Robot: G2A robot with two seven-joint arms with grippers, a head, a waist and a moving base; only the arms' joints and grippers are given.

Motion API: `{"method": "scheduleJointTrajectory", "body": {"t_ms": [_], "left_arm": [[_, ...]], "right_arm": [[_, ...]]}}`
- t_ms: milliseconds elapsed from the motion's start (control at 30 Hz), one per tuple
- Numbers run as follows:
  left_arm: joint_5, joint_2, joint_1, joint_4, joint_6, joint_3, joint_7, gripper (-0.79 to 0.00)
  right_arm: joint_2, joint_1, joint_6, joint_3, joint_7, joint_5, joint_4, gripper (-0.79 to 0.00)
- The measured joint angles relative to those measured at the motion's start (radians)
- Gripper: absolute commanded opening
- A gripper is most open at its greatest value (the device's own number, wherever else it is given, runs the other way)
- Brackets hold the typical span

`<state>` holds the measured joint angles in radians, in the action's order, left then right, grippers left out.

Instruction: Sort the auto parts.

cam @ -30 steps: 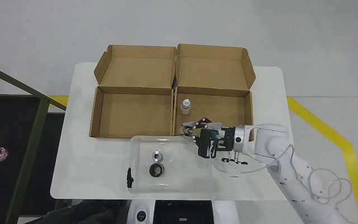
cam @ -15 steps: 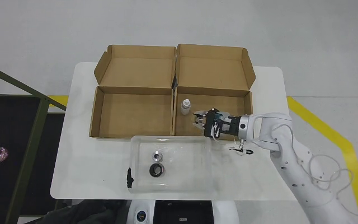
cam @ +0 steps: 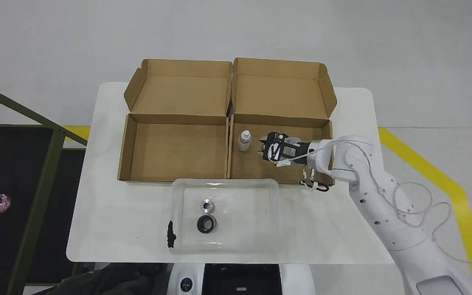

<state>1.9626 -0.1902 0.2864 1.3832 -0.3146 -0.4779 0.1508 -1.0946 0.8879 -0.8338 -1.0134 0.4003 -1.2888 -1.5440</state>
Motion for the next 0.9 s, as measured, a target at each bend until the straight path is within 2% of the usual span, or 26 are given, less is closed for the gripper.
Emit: {"method": "scheduleJointTrajectory", "body": {"t_ms": [533, 567, 667, 700, 733, 900], "left_arm": [[0.0, 0.0, 0.0, 0.0, 0.0, 0.0, 0.0, 0.0], [0.0, 0.0, 0.0, 0.0, 0.0, 0.0, 0.0, 0.0], [0.0, 0.0, 0.0, 0.0, 0.0, 0.0, 0.0, 0.0], [0.0, 0.0, 0.0, 0.0, 0.0, 0.0, 0.0, 0.0], [0.0, 0.0, 0.0, 0.0, 0.0, 0.0, 0.0, 0.0], [0.0, 0.0, 0.0, 0.0, 0.0, 0.0, 0.0, 0.0]], "right_arm": [[-0.04, -0.105, 0.049, 0.116, 0.053, -0.002, 0.166, -0.773], [-0.042, -0.107, 0.053, 0.121, 0.053, -0.002, 0.171, -0.739], [-0.048, -0.114, 0.062, 0.135, 0.048, -0.004, 0.191, -0.557], [-0.05, -0.116, 0.065, 0.138, 0.046, -0.004, 0.196, -0.471], [-0.052, -0.118, 0.067, 0.141, 0.044, -0.004, 0.201, -0.434], [-0.052, -0.123, 0.068, 0.134, 0.042, -0.003, 0.197, -0.446]]}}
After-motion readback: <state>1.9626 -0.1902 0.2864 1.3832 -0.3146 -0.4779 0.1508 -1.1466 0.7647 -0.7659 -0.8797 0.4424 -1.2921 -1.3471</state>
